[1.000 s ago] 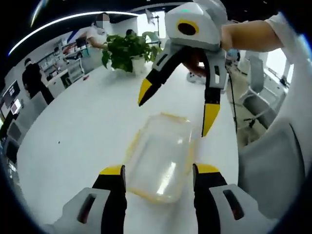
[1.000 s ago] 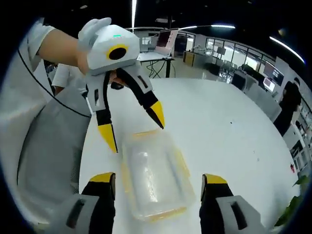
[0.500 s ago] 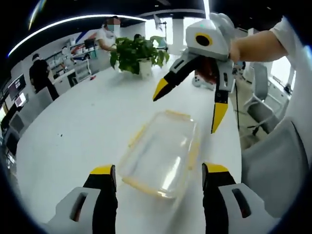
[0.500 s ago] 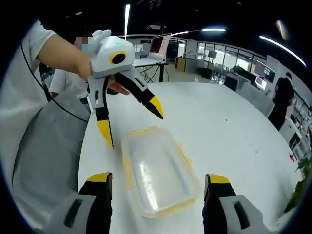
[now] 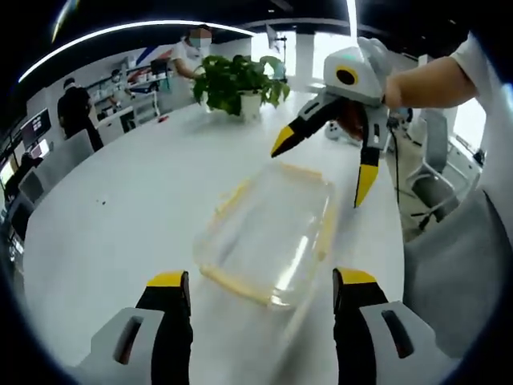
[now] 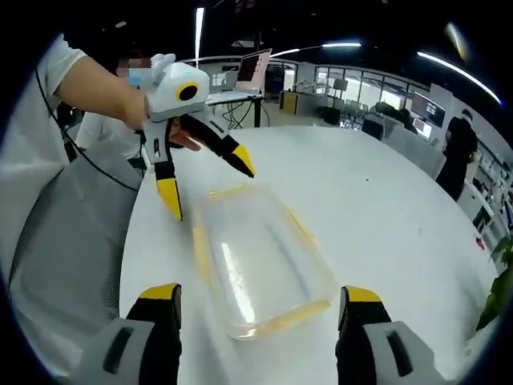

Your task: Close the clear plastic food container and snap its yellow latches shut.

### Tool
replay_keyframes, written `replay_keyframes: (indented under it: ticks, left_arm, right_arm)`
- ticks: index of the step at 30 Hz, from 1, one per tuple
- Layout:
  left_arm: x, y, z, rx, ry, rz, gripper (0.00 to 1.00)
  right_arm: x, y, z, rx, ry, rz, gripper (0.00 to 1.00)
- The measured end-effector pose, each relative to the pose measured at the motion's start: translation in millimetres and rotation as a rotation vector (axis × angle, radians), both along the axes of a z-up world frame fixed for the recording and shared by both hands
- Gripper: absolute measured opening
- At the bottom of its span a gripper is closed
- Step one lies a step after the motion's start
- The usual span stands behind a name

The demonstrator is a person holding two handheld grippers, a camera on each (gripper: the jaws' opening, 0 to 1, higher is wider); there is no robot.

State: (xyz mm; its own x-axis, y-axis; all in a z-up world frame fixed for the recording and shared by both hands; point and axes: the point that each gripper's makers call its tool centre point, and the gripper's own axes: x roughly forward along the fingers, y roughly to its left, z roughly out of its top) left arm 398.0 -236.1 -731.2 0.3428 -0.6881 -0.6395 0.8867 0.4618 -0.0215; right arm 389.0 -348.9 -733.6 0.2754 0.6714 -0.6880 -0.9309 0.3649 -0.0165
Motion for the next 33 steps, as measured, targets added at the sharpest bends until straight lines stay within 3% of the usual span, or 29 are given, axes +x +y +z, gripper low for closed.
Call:
replay_keyframes:
  ticks: [7, 16, 22, 33]
  left_arm:
    - [2.8, -5.6, -1.4, -0.006, -0.027, -0.016, 0.75]
    - [4.2, -3.0, -7.7, -0.003, -0.013, -0.012, 0.71]
    - [3.3, -5.1, -11.0, 0.005, -0.015, -0.027, 0.60]
    - [6.3, -8.7, -12.9, 0.014, -0.030, -0.008, 0.63]
  right_arm:
    - [2.9, -3.6, -6.2, -0.016, -0.019, -0.006, 0.76]
    - [7.2, -3.3, -10.1, -0.010, -0.004, -0.014, 0.71]
    - [11.1, -3.7, -10.3, -0.008, -0.020, -0.029, 0.67]
    - [12.3, -4.4, -11.0, -0.007, -0.041, -0.037, 0.66]
